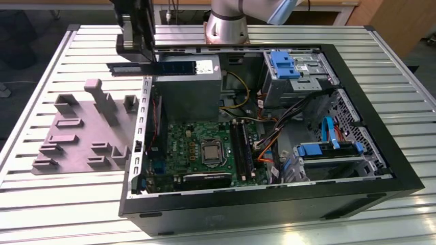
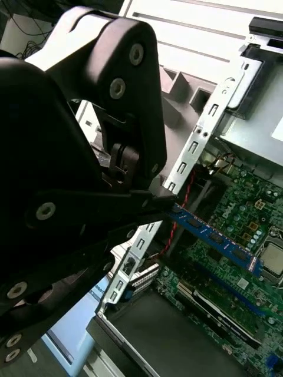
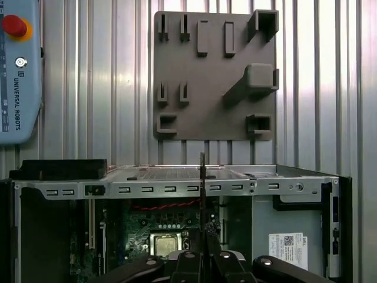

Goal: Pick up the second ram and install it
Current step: 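Pick up the second ram and move it above second insertion slot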

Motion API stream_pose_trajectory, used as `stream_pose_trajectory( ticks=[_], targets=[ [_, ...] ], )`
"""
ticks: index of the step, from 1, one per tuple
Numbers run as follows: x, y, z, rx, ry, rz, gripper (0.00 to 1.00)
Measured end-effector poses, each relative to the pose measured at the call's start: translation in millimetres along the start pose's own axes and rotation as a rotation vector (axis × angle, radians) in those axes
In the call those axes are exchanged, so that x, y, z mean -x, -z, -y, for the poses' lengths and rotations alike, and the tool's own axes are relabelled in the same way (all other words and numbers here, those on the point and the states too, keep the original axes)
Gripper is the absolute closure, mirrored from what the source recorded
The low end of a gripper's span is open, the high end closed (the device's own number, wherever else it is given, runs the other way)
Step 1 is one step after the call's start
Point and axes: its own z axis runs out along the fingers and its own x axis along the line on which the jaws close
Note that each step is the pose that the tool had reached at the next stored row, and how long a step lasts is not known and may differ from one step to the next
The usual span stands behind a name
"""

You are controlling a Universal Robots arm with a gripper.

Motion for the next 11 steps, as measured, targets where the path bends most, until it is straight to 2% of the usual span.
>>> stream_pose_trajectory(
  ticks=[11],
  targets=[
    [0.6, 0.2, 30.4, 0.0, 0.0, 0.0, 0.86]
  ],
)
